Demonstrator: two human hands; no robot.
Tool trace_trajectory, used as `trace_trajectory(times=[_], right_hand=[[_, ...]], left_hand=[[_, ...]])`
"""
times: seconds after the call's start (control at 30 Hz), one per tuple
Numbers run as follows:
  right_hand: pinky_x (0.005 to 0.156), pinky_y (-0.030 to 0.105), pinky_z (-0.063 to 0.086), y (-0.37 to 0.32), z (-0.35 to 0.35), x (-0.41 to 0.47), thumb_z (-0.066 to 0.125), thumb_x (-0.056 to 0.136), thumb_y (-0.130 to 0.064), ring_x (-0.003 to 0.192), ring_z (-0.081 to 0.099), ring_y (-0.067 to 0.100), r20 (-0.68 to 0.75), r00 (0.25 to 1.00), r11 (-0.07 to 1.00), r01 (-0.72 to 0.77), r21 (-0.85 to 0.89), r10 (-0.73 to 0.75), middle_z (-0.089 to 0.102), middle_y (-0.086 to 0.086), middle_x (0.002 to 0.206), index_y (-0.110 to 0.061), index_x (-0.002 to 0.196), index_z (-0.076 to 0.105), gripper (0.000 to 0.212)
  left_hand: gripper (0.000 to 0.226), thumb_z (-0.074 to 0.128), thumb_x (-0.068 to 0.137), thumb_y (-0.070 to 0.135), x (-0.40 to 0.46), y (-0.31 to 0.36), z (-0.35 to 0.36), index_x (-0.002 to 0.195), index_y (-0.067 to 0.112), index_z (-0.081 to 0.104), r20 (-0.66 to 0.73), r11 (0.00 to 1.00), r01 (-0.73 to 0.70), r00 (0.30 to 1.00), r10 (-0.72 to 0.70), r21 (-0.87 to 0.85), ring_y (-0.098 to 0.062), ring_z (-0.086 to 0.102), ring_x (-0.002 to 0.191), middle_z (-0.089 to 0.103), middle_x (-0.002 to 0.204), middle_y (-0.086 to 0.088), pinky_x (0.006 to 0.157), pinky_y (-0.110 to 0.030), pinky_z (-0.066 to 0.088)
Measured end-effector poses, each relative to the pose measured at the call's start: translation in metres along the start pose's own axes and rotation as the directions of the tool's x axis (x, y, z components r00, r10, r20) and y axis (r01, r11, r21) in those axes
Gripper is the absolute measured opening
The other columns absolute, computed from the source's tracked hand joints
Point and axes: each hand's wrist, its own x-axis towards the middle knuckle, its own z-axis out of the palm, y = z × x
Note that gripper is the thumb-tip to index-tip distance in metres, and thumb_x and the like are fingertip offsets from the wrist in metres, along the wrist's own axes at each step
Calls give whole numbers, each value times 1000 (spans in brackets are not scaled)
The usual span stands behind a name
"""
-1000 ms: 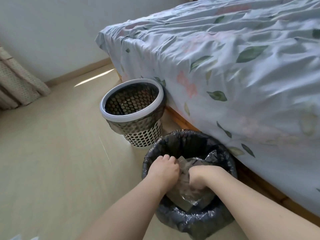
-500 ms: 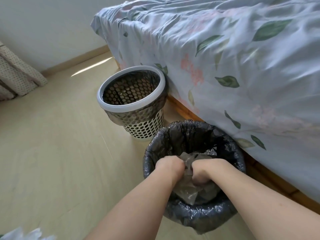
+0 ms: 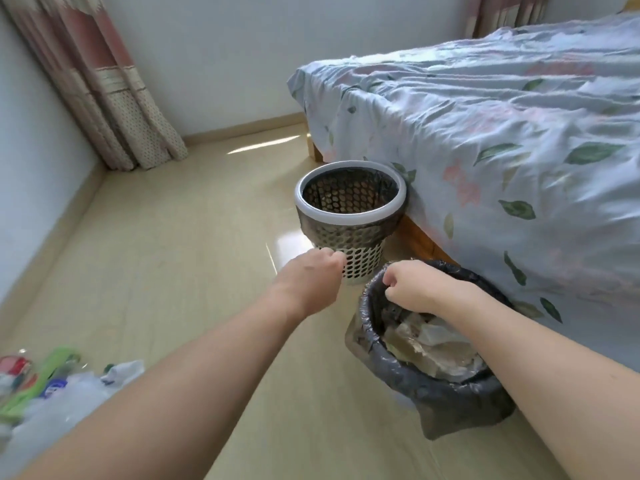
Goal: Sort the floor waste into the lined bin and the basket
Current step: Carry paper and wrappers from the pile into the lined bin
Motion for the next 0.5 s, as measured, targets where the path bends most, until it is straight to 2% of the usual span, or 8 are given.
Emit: trace_trajectory(times=[0.1, 0.23, 0.33, 0.5], right_hand=[[90, 32, 51, -70, 7, 2, 48, 92, -18, 107, 59, 23, -73, 990, 993, 117, -10, -117, 61, 6, 122, -13, 121, 61, 32], [94, 28, 45, -184, 41, 1, 48, 93, -24, 115, 53, 17, -70, 950, 952, 306, 18, -304, 52, -2, 133, -21, 131, 52, 38], [88, 26, 43, -260, 78, -4, 48, 93, -23, 113, 52, 15, -25, 915, 915, 403, 31, -402, 51, -4, 133, -21, 131, 51, 39], [93, 28, 44, -367, 152, -15, 49, 92, -23, 116, 51, 17, 115, 847, 852, 523, -8, -519, 49, -2, 135, -21, 133, 49, 42]], left_hand=[[16, 41, 98, 20, -56, -50, -22, 104, 9, 51, -12, 992, 110, 994, -110, 66, -30, 56, 99, 58, 106, -10, 72, -36, 42], [27, 40, 99, 26, -151, -131, -39, 118, 10, 51, 18, 953, 289, 956, -292, 94, -28, 55, 106, 57, 113, -7, 83, -36, 48], [31, 40, 99, 27, -225, -184, -43, 123, 11, 50, 50, 894, 438, 895, -444, 93, -26, 54, 109, 56, 117, -6, 89, -38, 47], [27, 37, 99, 25, -350, -247, -39, 120, 13, 49, 118, 757, 641, 748, -653, 126, -24, 53, 109, 54, 120, -4, 85, -35, 45]])
